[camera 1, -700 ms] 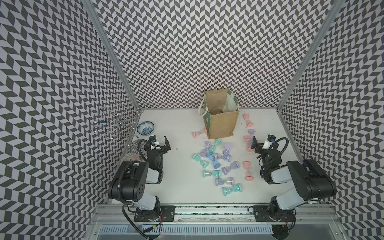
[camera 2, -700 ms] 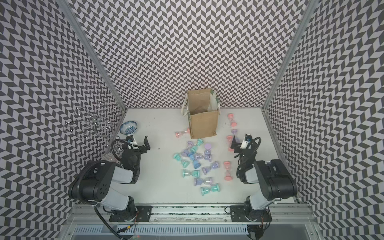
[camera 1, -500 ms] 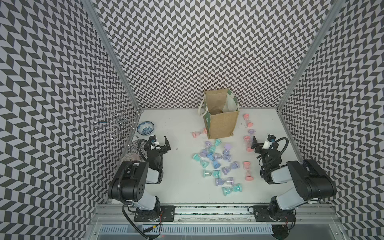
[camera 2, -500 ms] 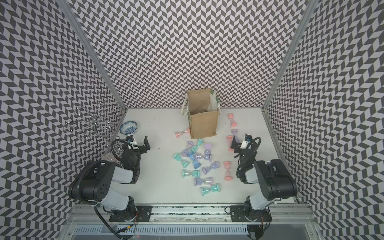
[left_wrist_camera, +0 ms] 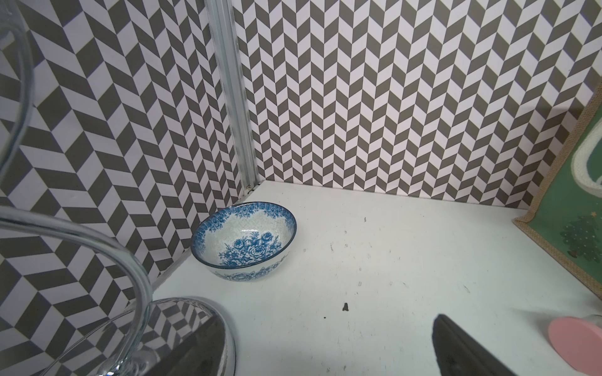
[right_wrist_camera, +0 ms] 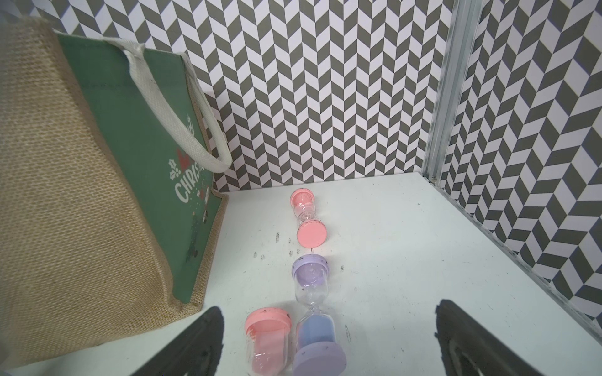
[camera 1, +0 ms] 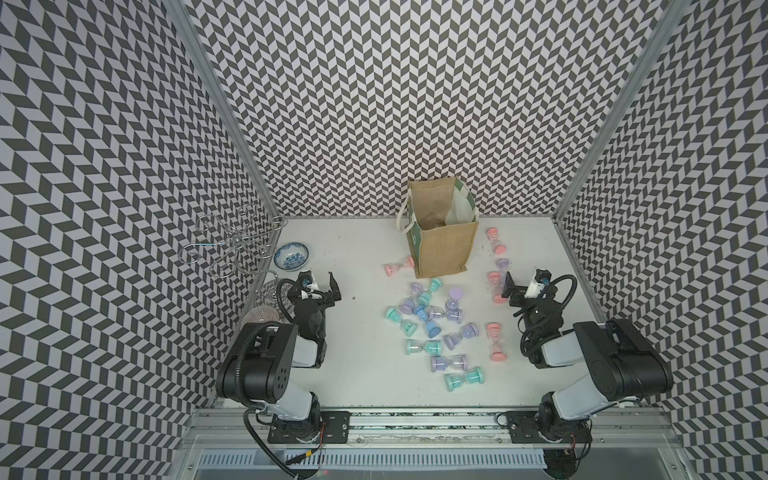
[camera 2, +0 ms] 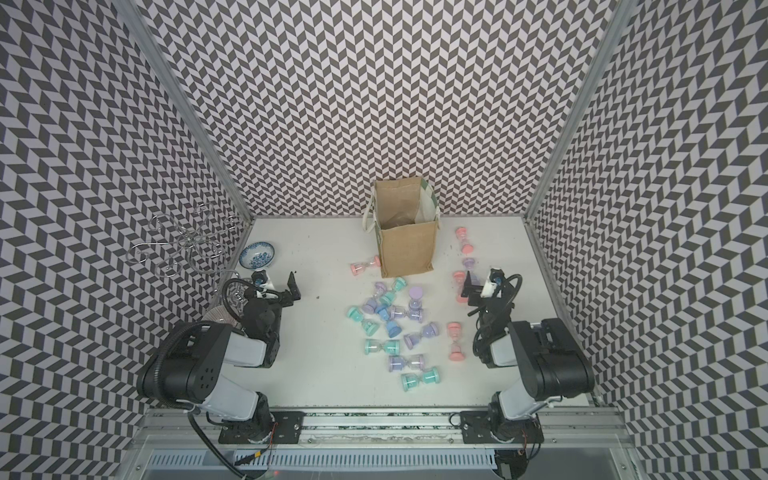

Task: Put the hourglass into the canvas bag
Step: Pick up the hourglass from the center of the board.

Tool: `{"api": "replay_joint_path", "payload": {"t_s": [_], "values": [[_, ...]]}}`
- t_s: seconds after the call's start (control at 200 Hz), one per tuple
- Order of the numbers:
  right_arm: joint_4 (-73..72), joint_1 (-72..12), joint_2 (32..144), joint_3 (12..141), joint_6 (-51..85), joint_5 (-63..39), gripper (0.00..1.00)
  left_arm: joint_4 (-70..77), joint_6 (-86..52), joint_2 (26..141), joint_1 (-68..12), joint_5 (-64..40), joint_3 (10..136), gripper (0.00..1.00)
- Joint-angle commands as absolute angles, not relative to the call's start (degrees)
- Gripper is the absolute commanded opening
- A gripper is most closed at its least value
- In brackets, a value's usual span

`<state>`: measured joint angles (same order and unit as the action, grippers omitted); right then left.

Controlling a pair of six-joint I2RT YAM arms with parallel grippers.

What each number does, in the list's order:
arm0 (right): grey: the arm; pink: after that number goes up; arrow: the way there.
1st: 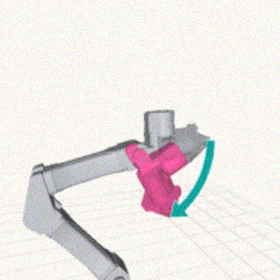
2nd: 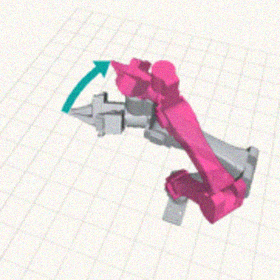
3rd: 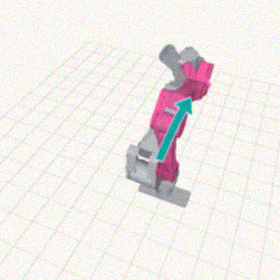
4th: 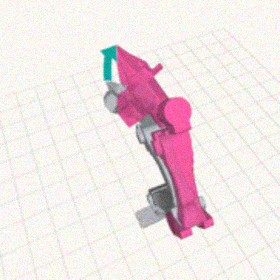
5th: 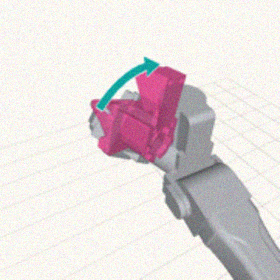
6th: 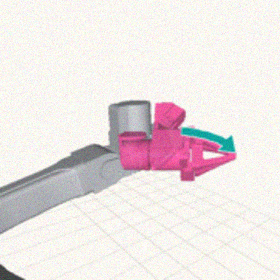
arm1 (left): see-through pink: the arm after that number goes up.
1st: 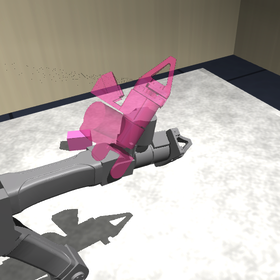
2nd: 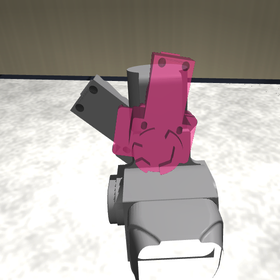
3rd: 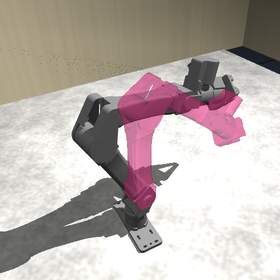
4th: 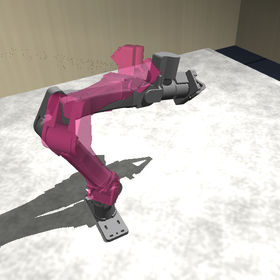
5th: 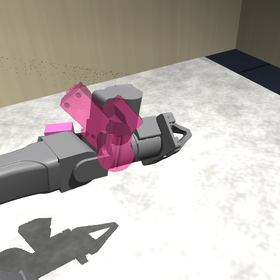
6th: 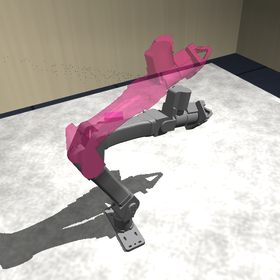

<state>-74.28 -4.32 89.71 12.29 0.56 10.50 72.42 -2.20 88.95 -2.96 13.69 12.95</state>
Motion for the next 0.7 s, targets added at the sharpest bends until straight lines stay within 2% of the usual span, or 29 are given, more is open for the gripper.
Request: {"api": "replay_joint_path", "payload": {"t_s": [0.0,0.19,0.38,0.546,0.696], "values": [[-78.75,-4.03,90.10,13.18,0.09,10.94,0.99,74.62,-1.83,89.30,-2.63,13.97,13.43,0.99],[-78.64,-4.04,88.67,13.18,0.30,11.26,0.99,74.47,-1.67,88.81,-2.71,14.24,13.56,0.99],[-73.67,-3.99,83.40,13.18,-0.70,9.63,0.99,63.96,-0.98,82.59,-2.76,12.49,16.46,0.99],[-57.25,-3.98,76.32,18.45,1.22,10.00,0.99,57.53,-1.46,75.40,-2.66,11.74,16.98,0.99],[-36.81,-4.03,73.39,26.98,13.50,15.09,0.99,47.28,-11.94,69.53,-1.46,7.67,21.19,0.99]]}}
